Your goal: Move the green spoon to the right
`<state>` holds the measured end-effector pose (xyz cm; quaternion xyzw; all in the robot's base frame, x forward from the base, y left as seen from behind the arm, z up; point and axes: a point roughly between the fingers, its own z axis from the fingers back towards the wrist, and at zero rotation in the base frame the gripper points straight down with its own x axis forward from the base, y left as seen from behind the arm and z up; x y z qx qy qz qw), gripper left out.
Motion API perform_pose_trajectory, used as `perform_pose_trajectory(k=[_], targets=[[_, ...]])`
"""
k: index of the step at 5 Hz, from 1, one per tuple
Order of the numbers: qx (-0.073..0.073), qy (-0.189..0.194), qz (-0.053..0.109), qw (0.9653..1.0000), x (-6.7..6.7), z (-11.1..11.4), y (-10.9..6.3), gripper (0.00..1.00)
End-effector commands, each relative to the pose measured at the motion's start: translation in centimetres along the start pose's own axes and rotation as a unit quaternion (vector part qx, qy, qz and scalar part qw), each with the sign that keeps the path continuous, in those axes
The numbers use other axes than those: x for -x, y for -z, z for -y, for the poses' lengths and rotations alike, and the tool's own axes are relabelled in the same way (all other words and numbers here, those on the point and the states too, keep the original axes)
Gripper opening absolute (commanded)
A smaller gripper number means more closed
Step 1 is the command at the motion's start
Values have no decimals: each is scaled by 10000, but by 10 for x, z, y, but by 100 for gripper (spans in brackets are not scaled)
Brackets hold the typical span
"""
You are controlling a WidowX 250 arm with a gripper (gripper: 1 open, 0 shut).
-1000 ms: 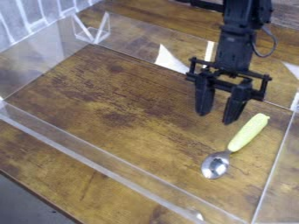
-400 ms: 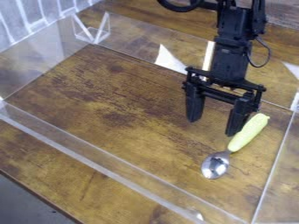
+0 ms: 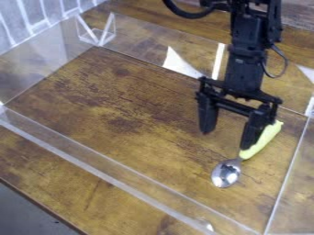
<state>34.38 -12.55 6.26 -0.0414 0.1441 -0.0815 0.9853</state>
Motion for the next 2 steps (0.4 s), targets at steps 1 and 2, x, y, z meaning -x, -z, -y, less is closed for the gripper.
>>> perform_pose_trajectory(k=[1, 2], targets=[[62, -82, 234, 9997, 2, 12, -10, 100], [-14, 219, 132, 9997, 1, 10, -4, 100]])
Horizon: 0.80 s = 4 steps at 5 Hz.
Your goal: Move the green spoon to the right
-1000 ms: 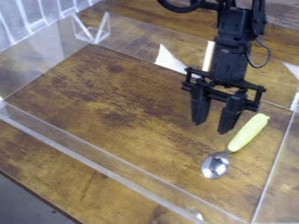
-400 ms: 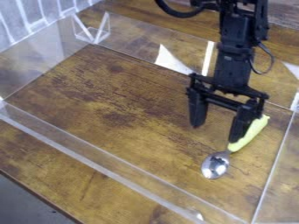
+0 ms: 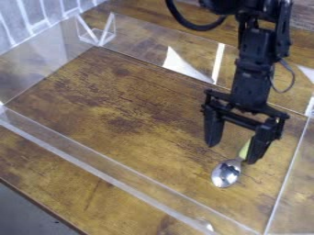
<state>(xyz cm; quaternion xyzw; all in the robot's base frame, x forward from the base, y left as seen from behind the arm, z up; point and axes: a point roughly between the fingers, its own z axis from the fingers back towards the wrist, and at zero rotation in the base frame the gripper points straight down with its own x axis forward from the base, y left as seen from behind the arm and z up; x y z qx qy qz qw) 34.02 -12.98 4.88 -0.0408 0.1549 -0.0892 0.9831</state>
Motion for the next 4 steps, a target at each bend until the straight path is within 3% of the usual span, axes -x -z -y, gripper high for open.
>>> perform_pose_trajectory(k=[1, 2, 3, 4], targets=[[-88, 451, 187, 9988, 1, 4, -13, 100], [-164, 743, 115, 9970, 0, 2, -9, 100], [-74, 474, 131, 9988, -2, 4, -1, 0], [-1, 223, 168, 9996, -3, 7, 4, 0]])
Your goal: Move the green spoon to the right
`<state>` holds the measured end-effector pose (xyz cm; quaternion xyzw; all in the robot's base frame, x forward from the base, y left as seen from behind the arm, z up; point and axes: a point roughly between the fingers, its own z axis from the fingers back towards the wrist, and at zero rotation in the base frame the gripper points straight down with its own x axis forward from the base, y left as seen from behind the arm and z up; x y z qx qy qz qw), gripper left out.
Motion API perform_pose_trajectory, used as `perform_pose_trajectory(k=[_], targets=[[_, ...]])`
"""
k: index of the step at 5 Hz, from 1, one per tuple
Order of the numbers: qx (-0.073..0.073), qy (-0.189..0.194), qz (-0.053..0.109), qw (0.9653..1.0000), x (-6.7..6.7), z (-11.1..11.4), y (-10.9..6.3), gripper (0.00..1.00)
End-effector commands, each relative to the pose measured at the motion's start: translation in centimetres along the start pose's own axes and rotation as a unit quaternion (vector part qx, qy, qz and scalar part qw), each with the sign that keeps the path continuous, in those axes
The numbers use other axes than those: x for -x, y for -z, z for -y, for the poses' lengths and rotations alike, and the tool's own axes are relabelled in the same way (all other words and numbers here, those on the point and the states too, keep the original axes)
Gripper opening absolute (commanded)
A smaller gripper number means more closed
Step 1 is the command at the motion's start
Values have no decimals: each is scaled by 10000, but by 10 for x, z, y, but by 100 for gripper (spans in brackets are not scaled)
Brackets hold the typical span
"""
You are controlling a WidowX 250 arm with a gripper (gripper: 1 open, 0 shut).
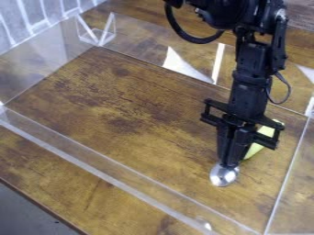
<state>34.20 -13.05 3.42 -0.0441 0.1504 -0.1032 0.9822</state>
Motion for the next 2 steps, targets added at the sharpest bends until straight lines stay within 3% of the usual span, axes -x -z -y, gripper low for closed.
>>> perform_pose_trajectory(k=[1, 2], targets=[[-69, 230, 141, 9996, -4, 9, -8, 100], [-134, 380, 148, 9991, -9, 9, -7, 100]])
